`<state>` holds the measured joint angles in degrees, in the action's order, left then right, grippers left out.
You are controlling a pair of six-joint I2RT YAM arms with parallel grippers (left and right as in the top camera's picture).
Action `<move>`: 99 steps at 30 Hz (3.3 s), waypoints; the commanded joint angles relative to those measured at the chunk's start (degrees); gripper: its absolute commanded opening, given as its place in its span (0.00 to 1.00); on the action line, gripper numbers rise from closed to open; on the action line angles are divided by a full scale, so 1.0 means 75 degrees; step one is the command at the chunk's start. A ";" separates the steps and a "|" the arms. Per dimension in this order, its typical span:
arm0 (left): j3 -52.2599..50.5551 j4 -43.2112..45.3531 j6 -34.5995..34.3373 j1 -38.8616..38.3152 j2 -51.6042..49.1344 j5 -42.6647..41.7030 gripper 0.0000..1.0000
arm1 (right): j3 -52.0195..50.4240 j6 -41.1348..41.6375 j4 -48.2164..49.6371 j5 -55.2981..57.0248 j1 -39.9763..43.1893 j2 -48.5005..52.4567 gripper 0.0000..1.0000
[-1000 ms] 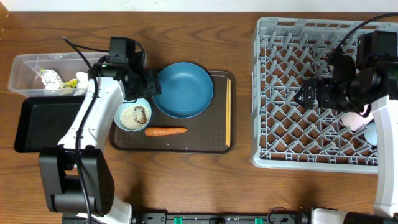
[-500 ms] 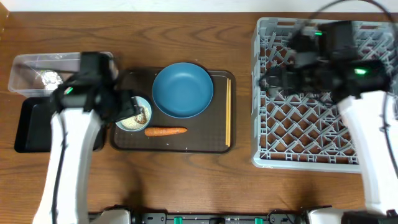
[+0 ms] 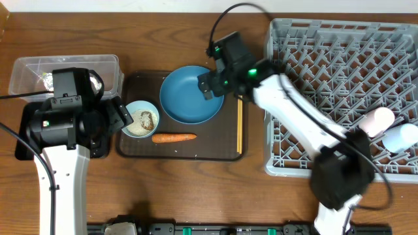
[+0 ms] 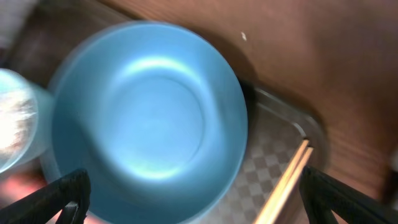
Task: Sort waste into correct bins and load items into the dishwasher rack
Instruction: 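Reach the right gripper to the blue plate and grasp its rim, then lift the blue plate with the right gripper and carry it to the rack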
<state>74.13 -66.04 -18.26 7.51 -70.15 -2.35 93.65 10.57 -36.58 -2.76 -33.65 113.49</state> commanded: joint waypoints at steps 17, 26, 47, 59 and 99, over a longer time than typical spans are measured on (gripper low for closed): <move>-0.0286 0.0128 -0.0125 0.0038 -0.0041 0.0122 0.88 | 0.0105 0.1364 0.0306 0.0280 -0.0119 0.1903 0.43; -0.0286 0.0125 -0.0125 0.0038 -0.0041 0.0119 0.88 | 0.0108 0.1801 0.0163 0.0379 -0.0102 0.1903 0.04; -0.0286 0.0140 -0.0125 0.0041 -0.0041 0.0119 0.88 | 0.1075 0.0006 -0.1396 0.2664 0.1195 -0.1297 0.01; -0.0286 0.0140 -0.0128 0.0038 -0.0041 0.0119 0.88 | 0.1052 -0.1250 -0.1606 0.6790 0.3092 -0.2640 0.01; -0.0286 0.0475 -0.0128 0.0038 -0.0041 0.0119 0.87 | 0.1049 -0.2387 0.0935 0.9072 0.5998 0.0653 0.01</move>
<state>72.42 -62.59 -18.44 7.51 -70.30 -2.35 101.43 -6.83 -28.88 65.41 12.51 116.57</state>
